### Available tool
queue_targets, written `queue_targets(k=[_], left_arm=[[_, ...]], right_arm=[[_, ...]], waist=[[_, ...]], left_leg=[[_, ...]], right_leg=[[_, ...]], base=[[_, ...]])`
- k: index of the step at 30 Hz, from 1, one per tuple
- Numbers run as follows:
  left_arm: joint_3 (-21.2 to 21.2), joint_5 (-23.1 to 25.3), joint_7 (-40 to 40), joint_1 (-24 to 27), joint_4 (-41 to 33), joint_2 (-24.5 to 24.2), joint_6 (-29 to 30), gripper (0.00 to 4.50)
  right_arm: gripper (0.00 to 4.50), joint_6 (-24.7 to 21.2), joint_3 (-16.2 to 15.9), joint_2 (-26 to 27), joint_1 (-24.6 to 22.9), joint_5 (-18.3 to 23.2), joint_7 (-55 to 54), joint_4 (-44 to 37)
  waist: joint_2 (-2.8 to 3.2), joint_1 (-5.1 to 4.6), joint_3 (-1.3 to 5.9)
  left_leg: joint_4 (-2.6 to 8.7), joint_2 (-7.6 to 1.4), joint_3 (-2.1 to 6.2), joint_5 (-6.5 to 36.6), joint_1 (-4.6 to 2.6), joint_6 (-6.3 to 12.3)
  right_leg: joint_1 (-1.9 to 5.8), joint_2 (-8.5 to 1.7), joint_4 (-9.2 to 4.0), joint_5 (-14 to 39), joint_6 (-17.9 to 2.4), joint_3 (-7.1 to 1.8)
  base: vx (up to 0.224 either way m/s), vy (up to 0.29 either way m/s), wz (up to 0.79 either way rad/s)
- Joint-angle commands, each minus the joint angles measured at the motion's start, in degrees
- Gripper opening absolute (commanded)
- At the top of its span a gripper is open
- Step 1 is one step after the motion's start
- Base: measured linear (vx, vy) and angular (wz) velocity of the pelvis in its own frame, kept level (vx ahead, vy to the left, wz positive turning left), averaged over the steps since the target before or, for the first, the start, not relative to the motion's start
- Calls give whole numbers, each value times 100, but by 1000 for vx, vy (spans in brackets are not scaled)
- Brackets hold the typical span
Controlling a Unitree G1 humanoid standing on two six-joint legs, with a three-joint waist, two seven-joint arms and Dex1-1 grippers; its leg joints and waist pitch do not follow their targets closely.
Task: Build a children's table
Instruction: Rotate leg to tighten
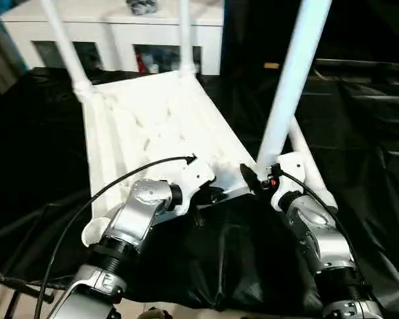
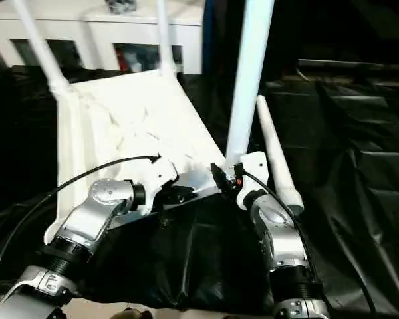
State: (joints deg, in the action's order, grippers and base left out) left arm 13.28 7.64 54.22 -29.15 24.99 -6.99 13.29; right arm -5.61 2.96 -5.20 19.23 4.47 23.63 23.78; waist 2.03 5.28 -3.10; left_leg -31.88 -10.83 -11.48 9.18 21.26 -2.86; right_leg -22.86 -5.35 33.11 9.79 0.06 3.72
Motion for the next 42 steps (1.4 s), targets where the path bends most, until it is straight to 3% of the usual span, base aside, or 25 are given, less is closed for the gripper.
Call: queue_targets(k=[1, 2, 6, 11, 12, 13, 16, 18, 19, 22, 23, 26, 28, 30, 31, 33, 36, 37, 42], left_arm=[[415, -209, 165, -51, -118, 316, -206, 0], [403, -184, 145, -52, -104, 308, -215, 0], [400, -114, 113, -64, -35, 279, -282, 0], [364, -99, 13, -138, 104, 254, -345, 0], [350, -90, -21, -150, 133, 240, -363, 0], [337, -85, -41, -157, 154, 230, -375, 0], [297, -60, -139, -162, 203, 209, -380, 0], [298, -51, -151, -155, 204, 198, -382, 0], [277, -70, -187, -121, 171, 190, -357, 0], [275, -69, -235, -103, 162, 178, -358, 0], [286, -54, -272, -101, 170, 164, -399, 0], [170, -185, -365, -95, 118, 230, -522, 0], [39, -453, -204, -98, -94, 258, -402, 44], [-85, -648, -113, -119, -308, 257, -233, 55], [-104, -669, -111, -123, -336, 255, -210, 61], [-206, -719, -175, -156, -541, 153, -192, 84], [-435, -852, -309, -200, -749, 71, -47, 97], [-486, -895, -328, -207, -800, 57, 11, 97], [-784, -710, -495, -141, -1204, -540, 355, 97]], right_arm=[[387, -170, -532, 222, -65, 52, 388, 152], [405, -139, -543, 190, -91, 39, 418, 98], [439, -94, -561, 38, -196, -75, 416, -108], [439, -199, -504, -382, -591, 87, 783, -966], [439, -234, -492, -496, -711, 137, 889, -1204], [439, -268, -474, -582, -804, 176, 957, -1386], [439, -438, -261, -973, -1155, 304, 1140, -2063], [439, -477, -240, -1040, -1206, 318, 1170, -2155], [439, -630, -188, -1221, -1330, 316, 1209, -2374], [439, -800, -182, -1501, -1498, 327, 1394, -2664], [439, -920, -225, -1677, -1616, 392, 1605, -2857], [439, -1295, -435, -1990, -1849, 588, 2055, -3293], [442, -1474, -611, -2081, -1927, 582, 2149, -3476], [442, -1513, -670, -1976, -1861, 494, 2010, -3379], [442, -1525, -675, -1957, -1848, 486, 1988, -3357], [442, -1641, -779, -1843, -1768, 410, 1846, -3268], [442, -1716, -915, -1763, -1682, 229, 1665, -3133], [442, -1725, -942, -1753, -1666, 189, 1630, -3105], [442, -1863, -1165, -1671, -1501, -69, 1404, -2861]], waist=[[-60, 1, 369], [-32, 4, 366], [-47, 8, 375], [-75, 108, 406], [-78, 112, 394], [-79, 129, 398], [-165, 151, 388], [-147, 163, 387], [-181, 150, 381], [-176, 166, 382], [-169, 173, 383], [-178, 188, 396], [-175, 185, 394], [-186, 174, 402], [-180, 189, 422], [-181, 182, 397], [-203, 179, 387], [-185, 173, 385], [-175, 157, 380]], left_leg=[[335, -228, 116, 1347, -63, 267], [338, -226, 121, 1389, -63, 264], [335, -232, 121, 1429, -78, 230], [280, -237, 97, 1154, -91, 405], [286, -231, 101, 1129, -60, 434], [284, -233, 102, 1136, -62, 439], [280, -237, 104, 1113, -39, 497], [276, -237, 113, 1152, -38, 502], [278, -236, 110, 1164, -33, 500], [273, -240, 115, 1193, -46, 473], [264, -241, 109, 1199, -55, 479], [243, -226, 123, 1046, -2, 598], [241, -227, 126, 1042, 3, 625], [231, -214, 127, 1004, 30, 618], [225, -238, 129, 976, 14, 589], [230, -244, 133, 1025, 18, 565], [240, -235, 134, 1127, 7, 489], [247, -224, 134, 1159, 10, 426], [264, -229, 145, 1329, -27, 263]], right_leg=[[238, -313, -360, 1150, -1165, -231], [241, -317, -365, 1225, -1153, -227], [237, -312, -379, 1307, -1112, -231], [244, -305, -340, 967, -1116, -246], [254, -303, -338, 968, -1119, -242], [255, -307, -340, 997, -1106, -238], [263, -317, -347, 1178, -1000, -236], [246, -328, -363, 1413, -936, -230], [245, -320, -371, 1470, -916, -228], [230, -322, -385, 1641, -849, -228], [215, -327, -391, 1622, -857, -237], [260, -323, -357, 1391, -839, -221], [259, -323, -359, 1395, -857, -213], [263, -343, -344, 1409, -914, -199], [243, -354, -339, 1364, -1007, -198], [227, -323, -324, 1322, -1075, -195], [231, -325, -334, 1464, -983, -196], [234, -328, -338, 1553, -959, -198], [208, -303, -334, 1555, -906, -208]], base=[[0, 0, 0], [0, 0, 0], [0, 0, 0], [0, 0, 0], [0, 0, 0], [0, 0, 0], [0, 0, 0], [0, 0, 0], [0, 0, 0], [0, 0, 0], [0, 0, 0], [0, 0, 0], [0, 0, 0], [0, 0, 0], [0, 0, 0], [0, 0, 0], [0, 0, 0], [0, 0, 0], [0, 0, 0]])
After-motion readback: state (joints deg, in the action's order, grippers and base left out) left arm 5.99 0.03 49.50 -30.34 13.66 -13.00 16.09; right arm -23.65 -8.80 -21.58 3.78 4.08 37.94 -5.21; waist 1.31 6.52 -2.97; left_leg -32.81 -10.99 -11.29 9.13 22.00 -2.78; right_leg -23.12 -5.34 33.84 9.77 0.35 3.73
